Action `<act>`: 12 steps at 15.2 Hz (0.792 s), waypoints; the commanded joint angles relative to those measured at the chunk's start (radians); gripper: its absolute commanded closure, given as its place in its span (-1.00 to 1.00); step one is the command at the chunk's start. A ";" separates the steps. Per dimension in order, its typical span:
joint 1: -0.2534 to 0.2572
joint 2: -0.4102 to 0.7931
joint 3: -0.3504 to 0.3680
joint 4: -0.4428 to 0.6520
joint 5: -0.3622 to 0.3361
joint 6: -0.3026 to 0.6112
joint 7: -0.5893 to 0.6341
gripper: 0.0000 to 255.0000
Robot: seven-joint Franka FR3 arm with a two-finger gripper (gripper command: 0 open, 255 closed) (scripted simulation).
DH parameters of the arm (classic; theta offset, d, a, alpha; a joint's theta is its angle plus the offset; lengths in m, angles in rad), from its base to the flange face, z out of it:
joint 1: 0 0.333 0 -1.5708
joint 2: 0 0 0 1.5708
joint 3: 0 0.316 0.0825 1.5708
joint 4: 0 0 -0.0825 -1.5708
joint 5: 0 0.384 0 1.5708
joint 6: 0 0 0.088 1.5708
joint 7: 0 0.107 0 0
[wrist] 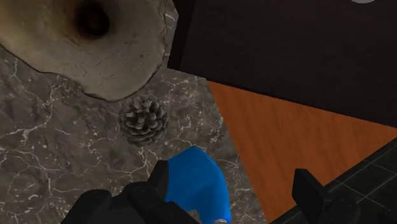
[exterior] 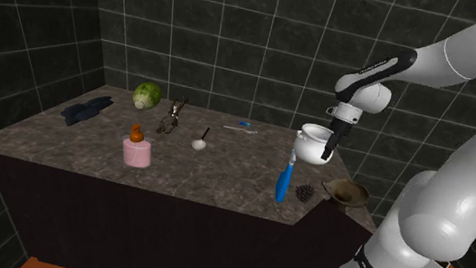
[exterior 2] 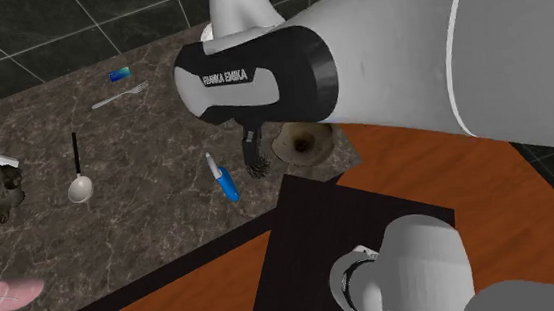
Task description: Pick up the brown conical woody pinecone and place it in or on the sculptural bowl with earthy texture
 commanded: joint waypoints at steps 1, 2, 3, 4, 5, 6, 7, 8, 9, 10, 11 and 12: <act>0.025 0.128 -0.058 0.045 0.096 0.012 -0.149 -1.00; 0.029 0.201 -0.074 0.071 0.156 0.011 -0.226 -1.00; 0.022 0.275 -0.079 0.099 0.219 0.005 -0.301 -1.00; 0.002 0.348 -0.070 0.129 0.278 -0.004 -0.372 -1.00; -0.026 0.416 -0.053 0.161 0.330 -0.014 -0.435 -1.00; -0.061 0.477 -0.028 0.193 0.373 -0.025 -0.490 -1.00; -0.095 0.535 -0.003 0.227 0.410 -0.036 -0.539 -1.00; -0.130 0.589 0.023 0.262 0.441 -0.047 -0.582 -1.00; -0.165 0.640 0.050 0.297 0.468 -0.057 -0.619 -1.00; -0.198 0.688 0.075 0.334 0.490 -0.067 -0.653 -1.00; -0.229 0.736 0.098 0.372 0.510 -0.077 -0.683 -1.00; -0.259 0.781 0.121 0.411 0.526 -0.087 -0.710 -1.00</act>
